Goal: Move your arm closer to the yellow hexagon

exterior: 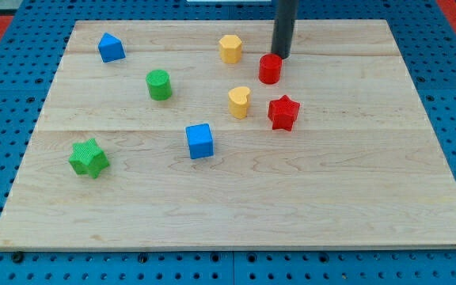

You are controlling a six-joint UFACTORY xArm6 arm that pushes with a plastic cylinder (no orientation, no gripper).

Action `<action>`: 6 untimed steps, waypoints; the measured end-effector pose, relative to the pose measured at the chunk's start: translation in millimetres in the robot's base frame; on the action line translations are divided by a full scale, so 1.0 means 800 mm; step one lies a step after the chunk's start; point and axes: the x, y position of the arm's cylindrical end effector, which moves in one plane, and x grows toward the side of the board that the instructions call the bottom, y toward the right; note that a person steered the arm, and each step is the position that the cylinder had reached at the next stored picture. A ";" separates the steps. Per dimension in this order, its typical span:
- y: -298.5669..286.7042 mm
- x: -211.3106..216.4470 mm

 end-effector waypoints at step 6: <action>-0.044 -0.071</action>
